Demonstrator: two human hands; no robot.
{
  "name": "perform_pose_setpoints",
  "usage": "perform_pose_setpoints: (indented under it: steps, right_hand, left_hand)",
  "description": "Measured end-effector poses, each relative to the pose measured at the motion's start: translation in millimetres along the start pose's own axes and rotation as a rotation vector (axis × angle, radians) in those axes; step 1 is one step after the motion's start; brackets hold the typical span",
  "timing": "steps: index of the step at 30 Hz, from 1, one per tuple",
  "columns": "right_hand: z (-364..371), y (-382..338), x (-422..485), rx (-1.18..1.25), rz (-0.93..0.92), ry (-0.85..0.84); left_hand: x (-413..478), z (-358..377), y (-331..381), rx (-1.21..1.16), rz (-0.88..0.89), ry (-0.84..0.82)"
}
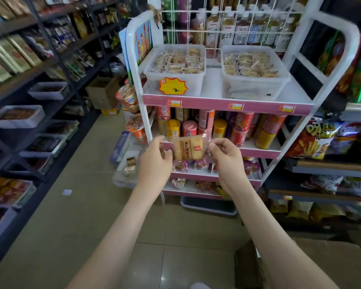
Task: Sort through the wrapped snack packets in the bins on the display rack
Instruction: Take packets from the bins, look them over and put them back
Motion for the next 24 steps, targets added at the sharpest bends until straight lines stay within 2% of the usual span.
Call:
perform_pose_setpoints:
  steps: [2,4,6,9,11,15,20,24]
  right_hand:
    - [6.0,-17.0,-6.0,-0.043,-0.083,0.025]
    - [16.5,-37.3,-17.5,-0.103,-0.208,0.017]
    - [32.1,-51.8,-30.9,-0.116,-0.313,-0.054]
    - [49.5,-62.9,-46.0,-0.144,-0.423,-0.163]
    - [51.4,-65.6,-50.5,-0.138,-0.460,-0.177]
    - [44.5,-68.8,-49.6,-0.092,-0.476,-0.124]
    - [38.4,-73.5,-46.2,-0.085,-0.498,-0.065]
    - [18.0,-61.8,-25.9,-0.154,-0.398,0.071]
  left_hand:
    - [-7.8,4.4,15.4,-0.110,0.059,-0.054]
    - [-16.7,24.3,23.5,-0.410,-0.004,-0.232]
    - [-21.0,33.2,27.3,-0.612,-0.050,-0.302]
    - [-16.0,24.6,26.9,-0.648,0.028,-0.274]
    - [-13.5,22.6,25.1,-0.631,0.066,-0.342]
    - [-9.5,23.5,21.0,-0.665,0.054,-0.441]
    - [4.4,12.0,11.1,-0.659,0.076,-0.337]
    - [11.0,12.5,-5.3,-0.703,-0.012,-0.322]
Point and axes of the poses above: each hand's wrist, its own x-axis towards the middle knuckle, its own z-axis out of the palm, y = z × x, the point moved 9 cm from there along x, towards the middle knuckle, and after that the axes turned 10 degrees about -x, right-handed, at the moved point
